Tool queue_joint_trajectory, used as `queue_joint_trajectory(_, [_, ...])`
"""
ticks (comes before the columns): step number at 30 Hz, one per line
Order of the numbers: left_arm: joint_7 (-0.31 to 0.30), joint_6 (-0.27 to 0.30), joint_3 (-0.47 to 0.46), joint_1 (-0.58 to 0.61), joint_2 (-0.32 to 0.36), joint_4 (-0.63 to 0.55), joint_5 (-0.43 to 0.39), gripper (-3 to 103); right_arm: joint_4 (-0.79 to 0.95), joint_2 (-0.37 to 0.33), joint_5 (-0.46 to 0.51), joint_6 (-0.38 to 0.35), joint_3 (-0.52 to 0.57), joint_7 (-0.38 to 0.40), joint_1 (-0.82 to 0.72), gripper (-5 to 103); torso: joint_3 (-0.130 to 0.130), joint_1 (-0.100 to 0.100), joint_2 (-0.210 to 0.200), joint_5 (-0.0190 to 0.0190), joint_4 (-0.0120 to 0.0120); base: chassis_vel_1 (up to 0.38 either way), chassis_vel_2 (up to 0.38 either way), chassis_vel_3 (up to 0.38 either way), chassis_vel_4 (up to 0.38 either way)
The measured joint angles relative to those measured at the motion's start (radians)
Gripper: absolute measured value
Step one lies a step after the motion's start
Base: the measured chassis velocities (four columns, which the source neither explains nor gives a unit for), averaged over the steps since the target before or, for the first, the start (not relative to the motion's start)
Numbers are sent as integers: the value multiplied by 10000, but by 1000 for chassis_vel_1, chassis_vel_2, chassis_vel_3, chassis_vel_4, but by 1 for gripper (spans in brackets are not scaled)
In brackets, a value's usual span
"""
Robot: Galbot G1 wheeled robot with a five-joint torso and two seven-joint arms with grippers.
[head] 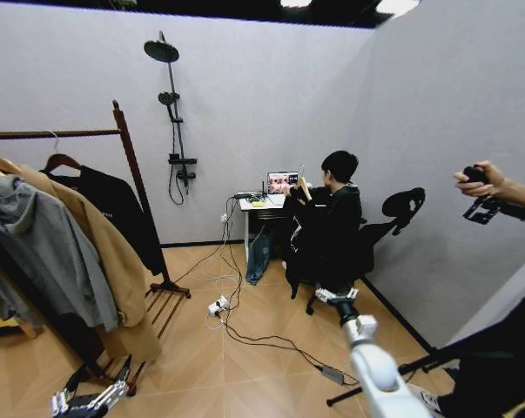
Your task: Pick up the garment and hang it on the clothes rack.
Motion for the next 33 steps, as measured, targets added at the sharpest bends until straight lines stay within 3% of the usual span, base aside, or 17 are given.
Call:
queue_joint_trajectory(1, [0,0,0,0,0,0,0,100,43,-36,58,-95,2,15,-2,100,1,1,-1,13,2,0,0,0,0])
queue_joint_trajectory(8, [0,0,0,1,0,0,0,100,106,-86,194,-184,10,35,-10,100,0,-3,0,10,3,0,0,0,0])
queue_joint_trajectory(14, [-1,0,0,1,-1,0,0,100,388,-742,1459,-623,57,188,167,100,-1,-4,0,5,2,-113,111,112,-135])
queue_joint_trajectory(21, [0,0,1,1,-1,0,0,100,565,-971,1563,-669,174,198,251,100,1,0,-2,3,3,-193,189,222,-211])
queue_joint_trajectory(28, [4,0,1,1,-1,0,0,100,771,-1655,1690,-777,316,322,649,100,1,-1,-1,12,2,-274,261,281,-295])
queue_joint_trajectory(31, [-2,0,0,0,0,1,0,100,1169,-1927,1743,-791,371,396,804,100,1,2,-3,-4,-4,-333,337,342,-350])
queue_joint_trajectory(33, [2,0,0,0,0,-1,0,100,1515,-2250,1934,-1054,429,388,1143,100,3,7,-6,20,3,-327,341,323,-328])
